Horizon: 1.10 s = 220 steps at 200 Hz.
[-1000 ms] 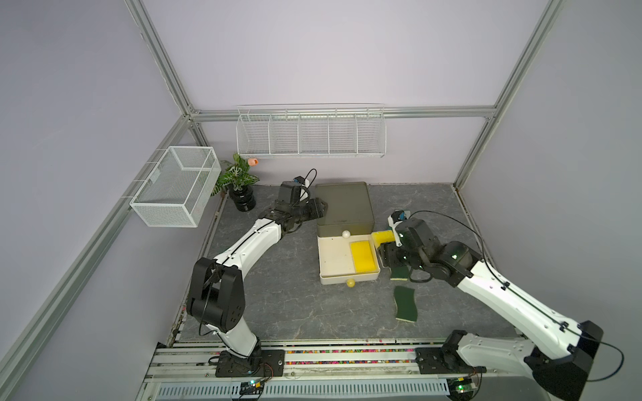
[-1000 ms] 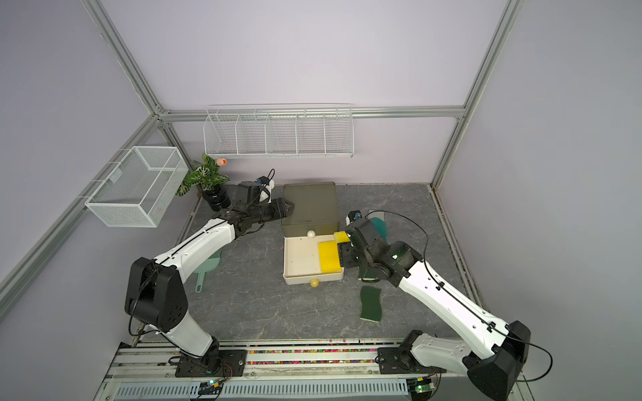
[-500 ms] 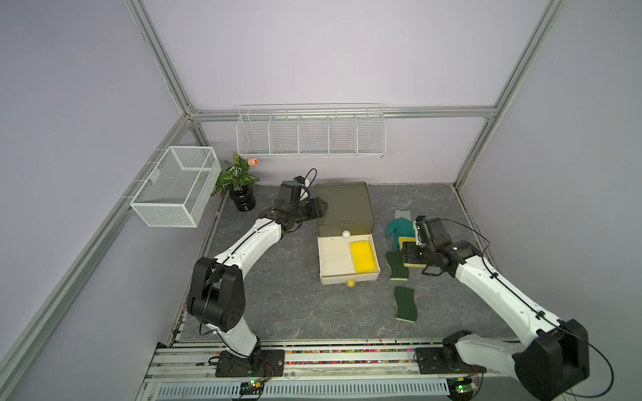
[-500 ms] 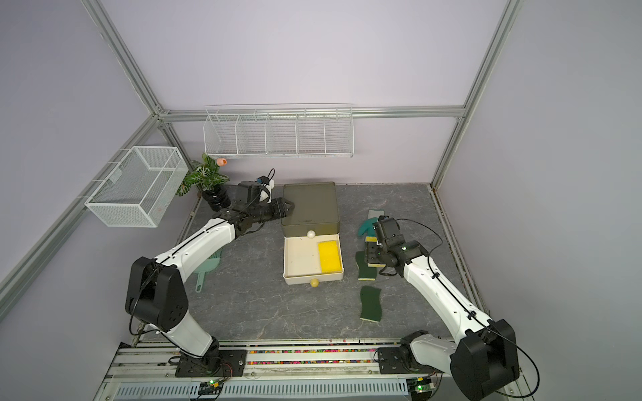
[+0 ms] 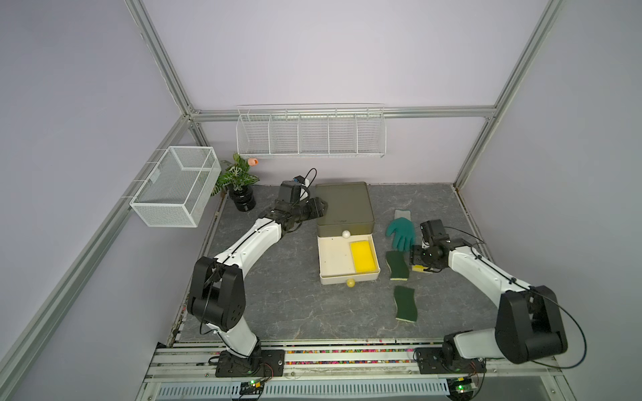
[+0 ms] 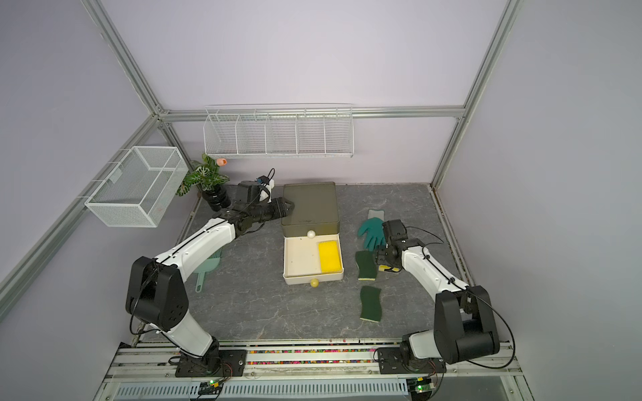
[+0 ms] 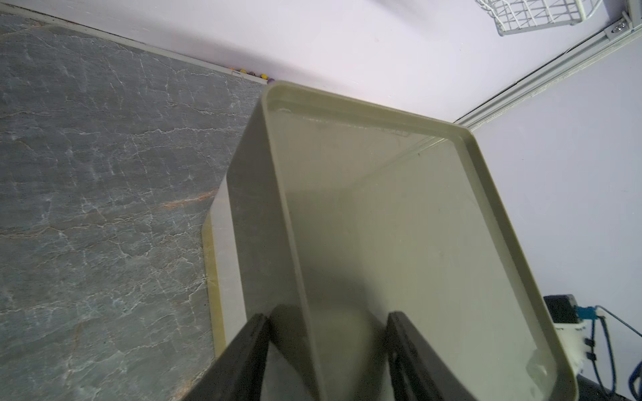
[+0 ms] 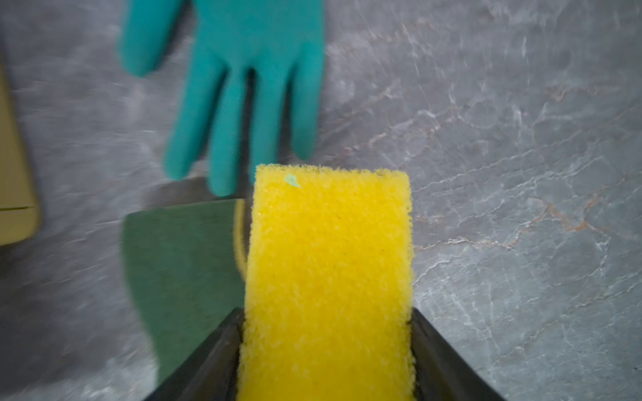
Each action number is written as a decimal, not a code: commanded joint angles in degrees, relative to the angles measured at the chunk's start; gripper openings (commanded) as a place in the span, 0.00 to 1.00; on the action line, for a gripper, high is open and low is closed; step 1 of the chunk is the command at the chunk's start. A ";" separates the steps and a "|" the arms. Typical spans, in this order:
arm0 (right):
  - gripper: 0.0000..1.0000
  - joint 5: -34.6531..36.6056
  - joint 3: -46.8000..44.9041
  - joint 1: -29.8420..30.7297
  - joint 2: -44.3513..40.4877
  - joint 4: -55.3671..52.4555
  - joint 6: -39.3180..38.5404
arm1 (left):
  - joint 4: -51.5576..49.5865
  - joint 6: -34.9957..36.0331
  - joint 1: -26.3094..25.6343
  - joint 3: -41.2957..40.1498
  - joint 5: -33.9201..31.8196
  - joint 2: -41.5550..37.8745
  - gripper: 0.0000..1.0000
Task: Take the sponge out of the drawer
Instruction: Place the sponge at the center of the board.
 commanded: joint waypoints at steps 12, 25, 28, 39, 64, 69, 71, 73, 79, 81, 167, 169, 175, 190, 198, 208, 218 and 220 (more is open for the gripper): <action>0.73 2.93 -0.61 -1.49 4.05 3.10 -0.88 | -4.57 1.27 -1.39 -1.15 4.37 3.42 0.58; 0.73 2.87 -0.60 -1.67 5.07 3.63 -0.95 | -4.57 1.25 -1.33 -1.24 4.41 3.53 0.58; 0.73 2.63 -0.52 -1.72 5.28 3.51 -0.96 | -4.62 1.25 -1.38 -1.24 4.41 3.47 0.58; 0.73 2.72 -0.01 -1.84 5.84 3.41 -1.05 | -4.46 1.25 -1.39 -1.30 4.47 3.47 0.58; 0.77 2.47 0.26 -1.85 6.35 3.22 -1.15 | -4.33 1.16 -1.32 -1.41 4.58 3.52 0.58; 0.79 2.47 0.32 -1.88 6.48 3.07 -1.14 | -4.33 1.16 -1.38 -1.41 4.57 3.47 0.58; 0.79 2.51 0.35 -1.92 6.60 2.99 -1.14 | -4.33 1.14 -1.32 -1.41 4.47 3.40 0.58; 0.80 2.55 0.36 -1.91 6.74 2.87 -1.10 | -4.29 1.16 -1.37 -1.41 4.49 3.49 0.58; 0.82 2.63 0.60 -1.93 7.05 2.53 -0.98 | -4.33 1.14 -1.34 -1.41 4.51 3.50 0.58; 0.83 2.64 0.62 -1.93 7.18 2.38 -0.97 | -4.33 1.09 -1.33 -1.41 4.56 3.36 0.58; 0.95 -1.84 3.05 -1.94 0.39 -1.03 2.31 | -4.33 1.14 -1.34 -1.63 4.38 3.26 0.58; 0.95 -2.17 3.14 -1.94 0.03 -1.17 2.44 | -4.36 1.13 -1.38 -1.60 4.34 3.28 0.57; 0.96 -3.42 3.49 -1.89 -1.01 -1.59 2.69 | -4.35 1.14 -1.39 -1.59 4.39 3.29 0.58; 0.98 -6.54 4.53 -1.69 -3.42 -2.69 3.24 | -4.34 1.10 -1.38 -1.59 4.29 3.20 0.58; 0.99 -7.63 5.16 -1.22 -4.62 -3.44 3.43 | -4.41 1.07 -1.38 -1.61 4.30 3.25 0.57; 1.00 -8.32 6.17 -0.10 -6.00 -4.58 3.60 | -4.37 1.07 -1.37 -1.59 4.28 3.29 0.58; 0.99 -8.51 7.49 1.28 -7.27 -5.94 3.84 | -4.37 0.97 -1.35 -1.59 4.27 3.33 0.57; 0.99 -8.45 7.77 2.14 -7.49 -6.01 3.86 | -4.41 0.94 -1.38 -1.59 4.29 3.34 0.58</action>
